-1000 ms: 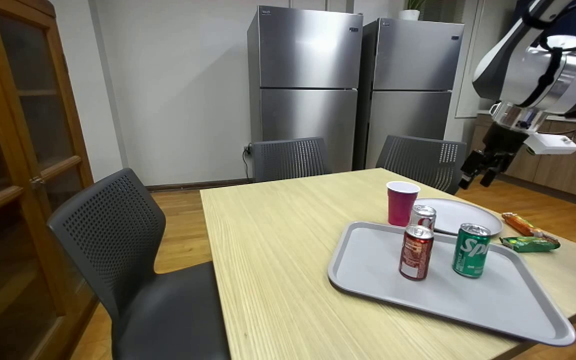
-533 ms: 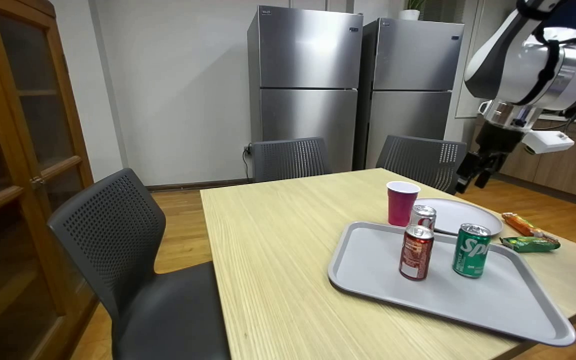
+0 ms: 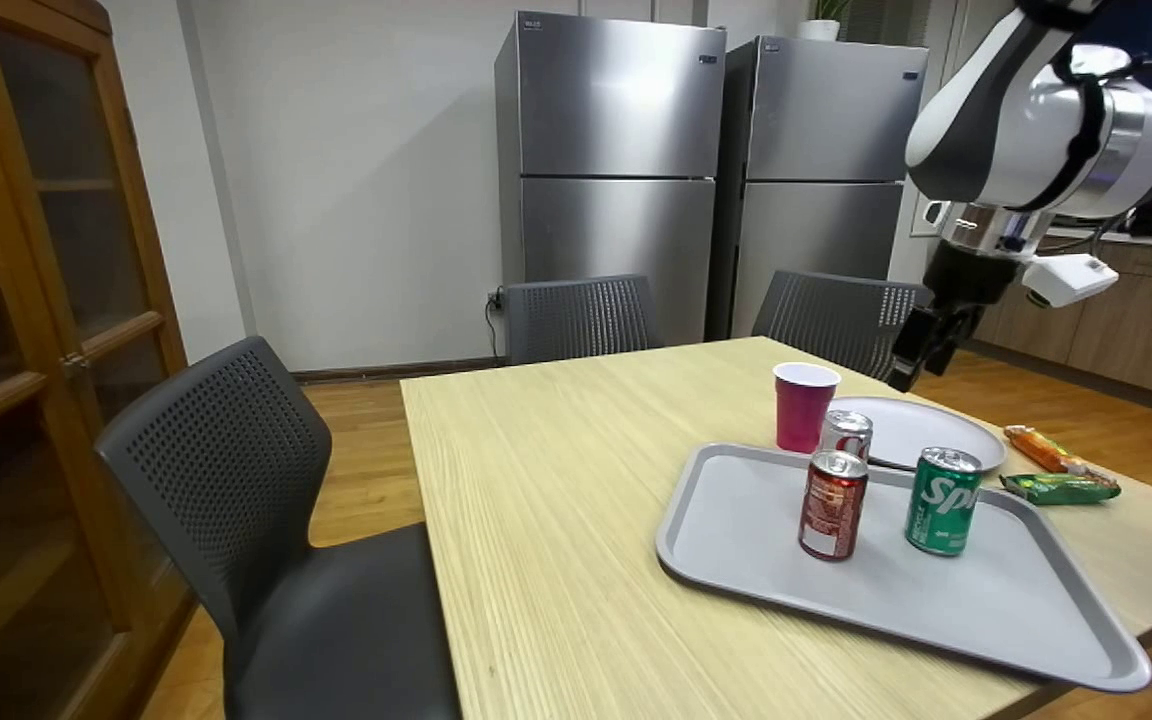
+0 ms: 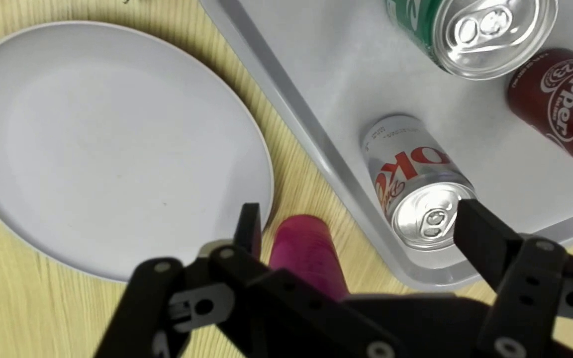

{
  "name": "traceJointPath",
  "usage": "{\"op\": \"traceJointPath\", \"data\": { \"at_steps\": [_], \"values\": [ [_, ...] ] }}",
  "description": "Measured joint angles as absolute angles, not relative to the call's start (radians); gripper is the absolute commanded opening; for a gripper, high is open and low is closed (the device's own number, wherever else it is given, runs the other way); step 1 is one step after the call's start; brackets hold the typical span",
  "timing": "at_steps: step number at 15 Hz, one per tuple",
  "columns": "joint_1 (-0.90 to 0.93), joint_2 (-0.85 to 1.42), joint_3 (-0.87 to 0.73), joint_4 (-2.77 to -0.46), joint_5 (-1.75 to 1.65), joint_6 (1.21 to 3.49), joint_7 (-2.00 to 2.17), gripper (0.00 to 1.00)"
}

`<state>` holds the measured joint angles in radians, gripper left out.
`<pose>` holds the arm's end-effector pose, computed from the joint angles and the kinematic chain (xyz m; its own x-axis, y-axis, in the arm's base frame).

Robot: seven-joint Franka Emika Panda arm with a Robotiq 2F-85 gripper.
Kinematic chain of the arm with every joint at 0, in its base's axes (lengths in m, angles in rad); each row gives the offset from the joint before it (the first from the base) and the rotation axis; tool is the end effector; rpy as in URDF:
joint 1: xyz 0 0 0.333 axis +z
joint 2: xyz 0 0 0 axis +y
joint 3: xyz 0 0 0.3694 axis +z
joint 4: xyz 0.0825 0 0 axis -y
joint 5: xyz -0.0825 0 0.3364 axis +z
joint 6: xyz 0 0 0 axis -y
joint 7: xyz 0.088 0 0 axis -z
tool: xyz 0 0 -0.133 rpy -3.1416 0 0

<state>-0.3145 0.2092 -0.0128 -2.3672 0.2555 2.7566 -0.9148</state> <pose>0.4868 -0.1736 0.3217 0.9143 0.3492 0.2051 0.3468 -0.9367 0.0488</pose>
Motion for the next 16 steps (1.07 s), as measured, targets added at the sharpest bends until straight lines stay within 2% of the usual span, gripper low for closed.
{"op": "traceJointPath", "data": {
  "at_steps": [8,16],
  "values": [
    [-0.224,0.207,-0.018,-2.383,0.159,2.765,-0.736,1.0],
    [-0.217,0.209,-0.018,-2.384,0.157,2.765,-0.728,1.0]
  ]
}}
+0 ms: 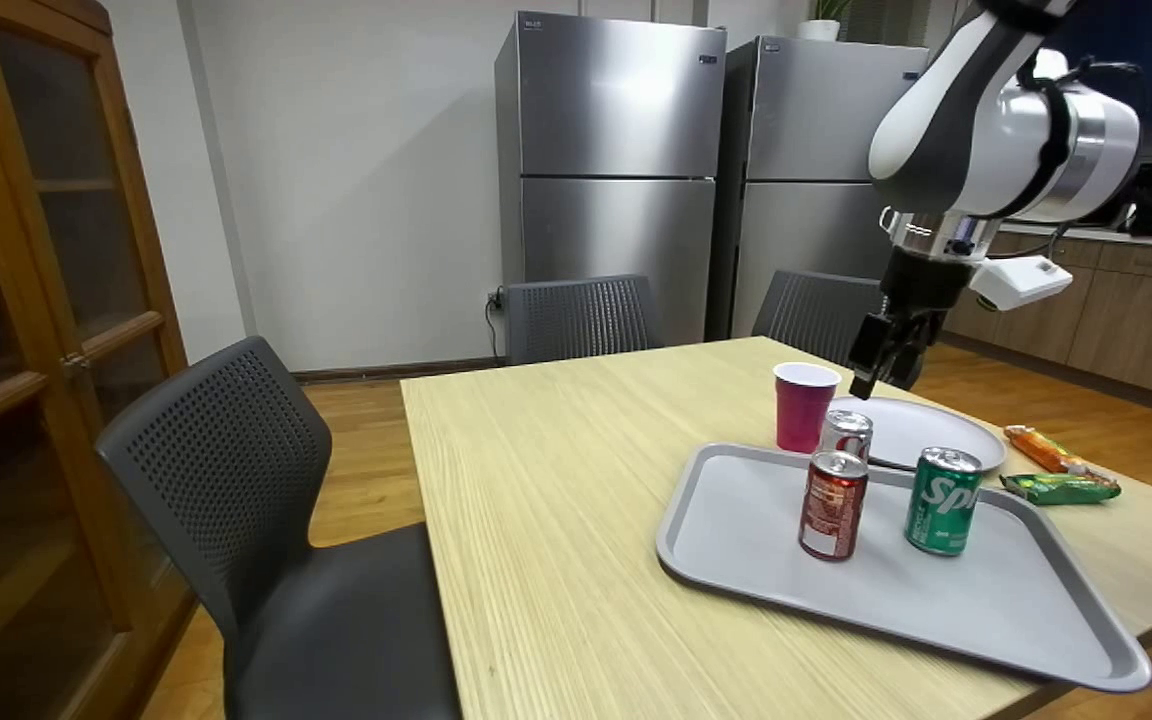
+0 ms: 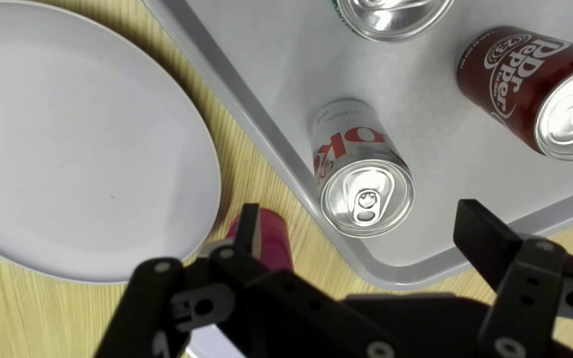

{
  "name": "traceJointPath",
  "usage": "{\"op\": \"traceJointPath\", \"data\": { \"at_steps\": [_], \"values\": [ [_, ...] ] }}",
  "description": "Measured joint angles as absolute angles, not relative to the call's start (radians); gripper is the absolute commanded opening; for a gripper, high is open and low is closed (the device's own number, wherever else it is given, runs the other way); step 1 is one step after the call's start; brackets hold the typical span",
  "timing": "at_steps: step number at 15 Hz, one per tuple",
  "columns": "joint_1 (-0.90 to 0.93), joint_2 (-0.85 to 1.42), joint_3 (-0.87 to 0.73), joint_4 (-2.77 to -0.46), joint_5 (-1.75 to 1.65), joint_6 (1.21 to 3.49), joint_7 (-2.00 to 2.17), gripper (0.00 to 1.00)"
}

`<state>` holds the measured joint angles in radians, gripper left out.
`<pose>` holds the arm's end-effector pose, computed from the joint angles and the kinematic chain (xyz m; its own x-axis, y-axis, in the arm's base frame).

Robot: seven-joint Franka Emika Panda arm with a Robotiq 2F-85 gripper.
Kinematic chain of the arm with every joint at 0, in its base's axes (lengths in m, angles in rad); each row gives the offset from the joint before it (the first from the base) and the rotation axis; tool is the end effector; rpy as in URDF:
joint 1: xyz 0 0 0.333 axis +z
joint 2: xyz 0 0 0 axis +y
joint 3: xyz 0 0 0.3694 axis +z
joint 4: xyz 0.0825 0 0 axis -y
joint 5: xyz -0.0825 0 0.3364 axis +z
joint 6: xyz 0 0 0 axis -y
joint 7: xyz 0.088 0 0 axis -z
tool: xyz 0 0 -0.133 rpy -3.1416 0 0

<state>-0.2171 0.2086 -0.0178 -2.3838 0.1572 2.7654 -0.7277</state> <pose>0.4972 -0.1241 0.3174 0.9222 0.3440 0.1764 0.3401 -0.9389 0.0526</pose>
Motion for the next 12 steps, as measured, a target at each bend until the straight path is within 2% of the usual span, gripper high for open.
{"op": "traceJointPath", "data": {
  "at_steps": [12],
  "values": [
    [-0.21,0.227,-0.032,-2.382,0.119,2.743,-0.585,1.0]
  ]
}}
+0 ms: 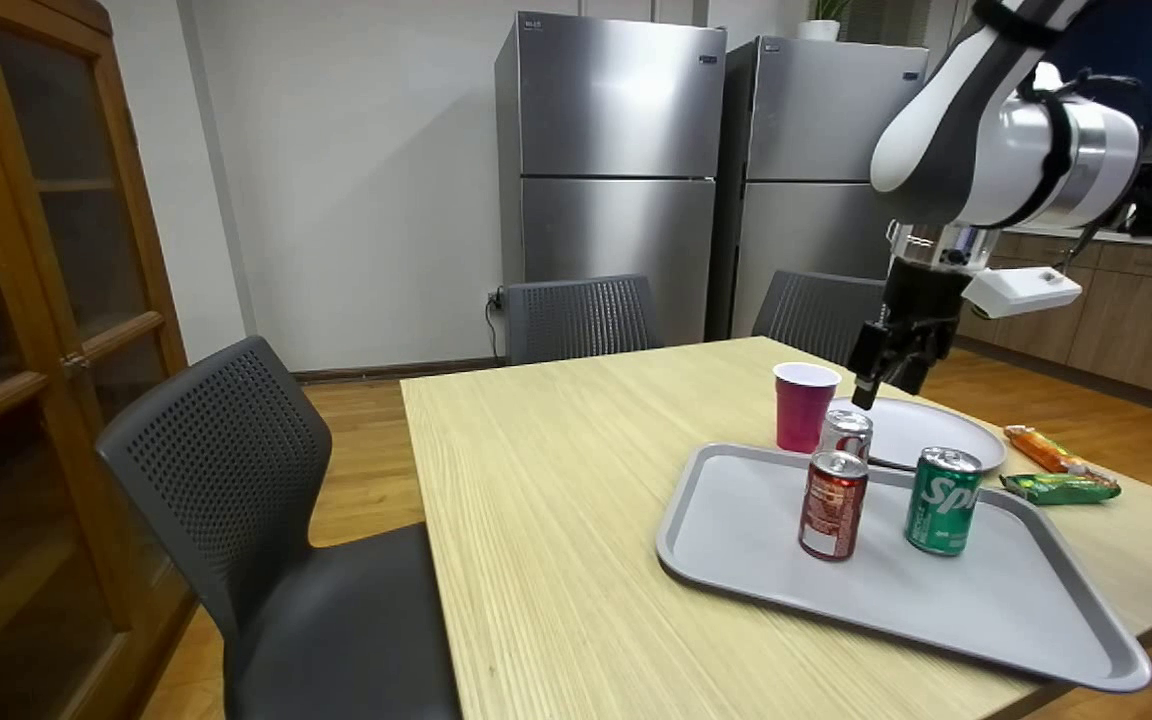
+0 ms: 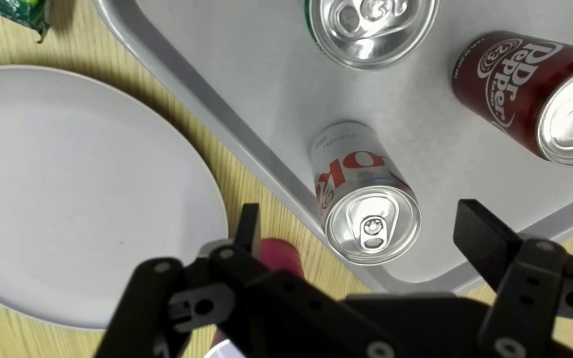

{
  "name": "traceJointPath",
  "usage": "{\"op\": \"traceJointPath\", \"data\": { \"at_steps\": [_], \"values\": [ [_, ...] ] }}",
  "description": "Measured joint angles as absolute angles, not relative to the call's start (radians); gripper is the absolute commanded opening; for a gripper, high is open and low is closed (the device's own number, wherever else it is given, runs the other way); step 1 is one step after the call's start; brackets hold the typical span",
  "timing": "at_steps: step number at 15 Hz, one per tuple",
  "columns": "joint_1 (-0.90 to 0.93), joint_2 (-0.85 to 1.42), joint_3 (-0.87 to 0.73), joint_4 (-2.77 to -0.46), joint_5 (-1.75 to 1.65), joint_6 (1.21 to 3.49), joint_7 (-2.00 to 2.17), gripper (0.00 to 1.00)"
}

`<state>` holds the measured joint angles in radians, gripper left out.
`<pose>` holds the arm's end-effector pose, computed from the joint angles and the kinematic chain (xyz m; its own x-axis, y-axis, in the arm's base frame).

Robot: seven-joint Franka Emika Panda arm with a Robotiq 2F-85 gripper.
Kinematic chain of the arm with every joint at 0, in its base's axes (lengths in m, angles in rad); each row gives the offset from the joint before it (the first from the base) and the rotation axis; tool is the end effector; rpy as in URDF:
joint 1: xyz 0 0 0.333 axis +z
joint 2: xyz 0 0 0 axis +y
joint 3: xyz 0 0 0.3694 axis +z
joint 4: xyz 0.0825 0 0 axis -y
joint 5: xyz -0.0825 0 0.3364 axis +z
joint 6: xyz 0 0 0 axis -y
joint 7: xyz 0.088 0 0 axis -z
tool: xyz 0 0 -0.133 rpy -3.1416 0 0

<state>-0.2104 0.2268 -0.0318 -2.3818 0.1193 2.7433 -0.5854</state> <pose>0.4946 -0.1256 0.3066 0.9619 0.2350 0.1394 0.2334 -0.9720 0.0284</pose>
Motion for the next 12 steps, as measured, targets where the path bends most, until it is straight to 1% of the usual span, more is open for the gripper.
{"op": "traceJointPath", "data": {
  "at_steps": [12],
  "values": [
    [-0.182,0.296,-0.004,-2.328,0.119,2.745,-0.476,1.0]
  ]
}}
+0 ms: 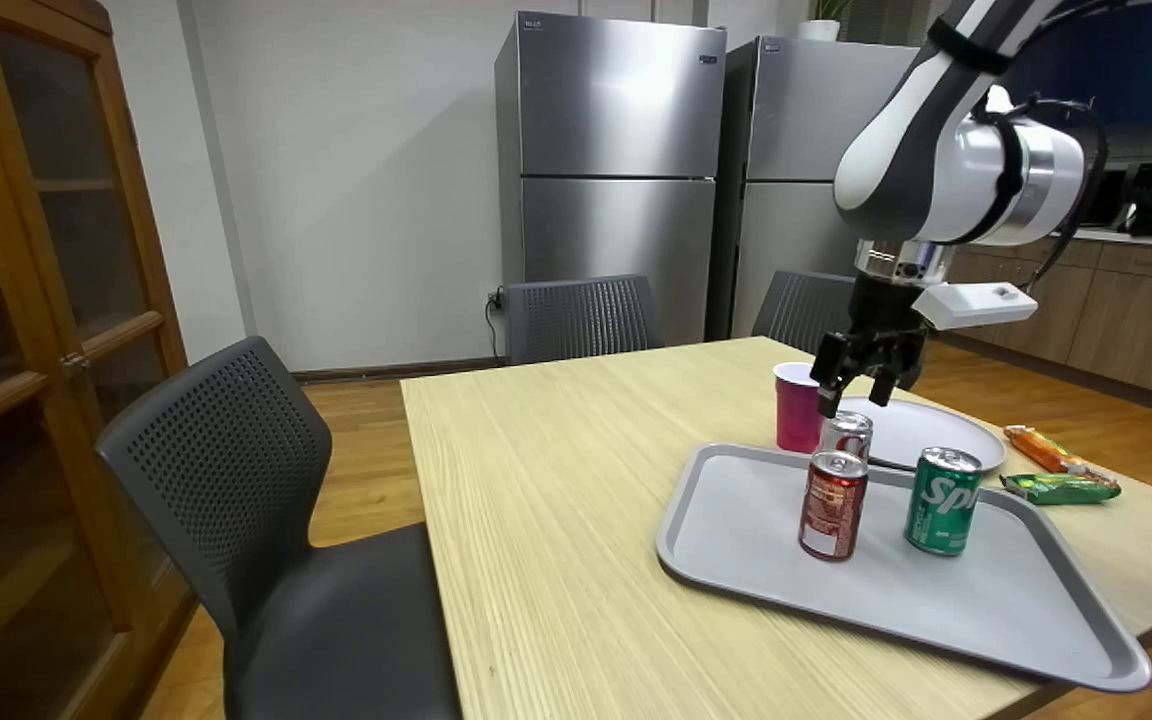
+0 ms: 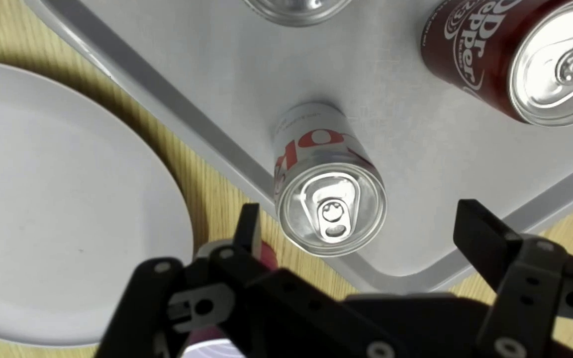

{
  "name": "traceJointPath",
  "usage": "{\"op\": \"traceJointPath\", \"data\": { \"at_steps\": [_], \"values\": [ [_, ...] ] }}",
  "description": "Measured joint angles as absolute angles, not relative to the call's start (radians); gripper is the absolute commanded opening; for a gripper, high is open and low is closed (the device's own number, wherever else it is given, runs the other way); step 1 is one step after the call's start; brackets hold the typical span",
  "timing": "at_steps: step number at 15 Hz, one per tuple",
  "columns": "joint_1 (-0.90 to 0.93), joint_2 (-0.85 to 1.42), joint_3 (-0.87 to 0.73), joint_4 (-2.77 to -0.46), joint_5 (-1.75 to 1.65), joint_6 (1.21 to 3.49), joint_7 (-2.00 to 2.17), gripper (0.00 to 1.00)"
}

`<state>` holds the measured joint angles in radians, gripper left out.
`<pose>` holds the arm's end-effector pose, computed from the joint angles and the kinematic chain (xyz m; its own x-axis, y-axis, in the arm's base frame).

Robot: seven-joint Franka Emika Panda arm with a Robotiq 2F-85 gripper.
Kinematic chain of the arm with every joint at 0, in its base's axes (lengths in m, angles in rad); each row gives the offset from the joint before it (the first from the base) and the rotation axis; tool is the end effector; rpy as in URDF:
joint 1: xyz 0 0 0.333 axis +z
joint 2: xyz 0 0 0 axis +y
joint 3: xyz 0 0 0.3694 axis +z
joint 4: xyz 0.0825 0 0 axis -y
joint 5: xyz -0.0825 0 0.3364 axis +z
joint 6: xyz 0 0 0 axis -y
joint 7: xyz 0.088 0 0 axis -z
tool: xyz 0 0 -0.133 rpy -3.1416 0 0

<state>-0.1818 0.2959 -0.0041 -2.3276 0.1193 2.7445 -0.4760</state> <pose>0.5184 -0.1010 0.2894 0.9748 0.1807 0.1310 0.1819 -0.9833 0.0026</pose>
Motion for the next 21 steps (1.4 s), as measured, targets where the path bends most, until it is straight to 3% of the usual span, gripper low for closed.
{"op": "traceJointPath", "data": {
  "at_steps": [21],
  "values": [
    [-0.182,0.403,-0.004,-2.259,0.084,2.745,-0.438,1.0]
  ]
}}
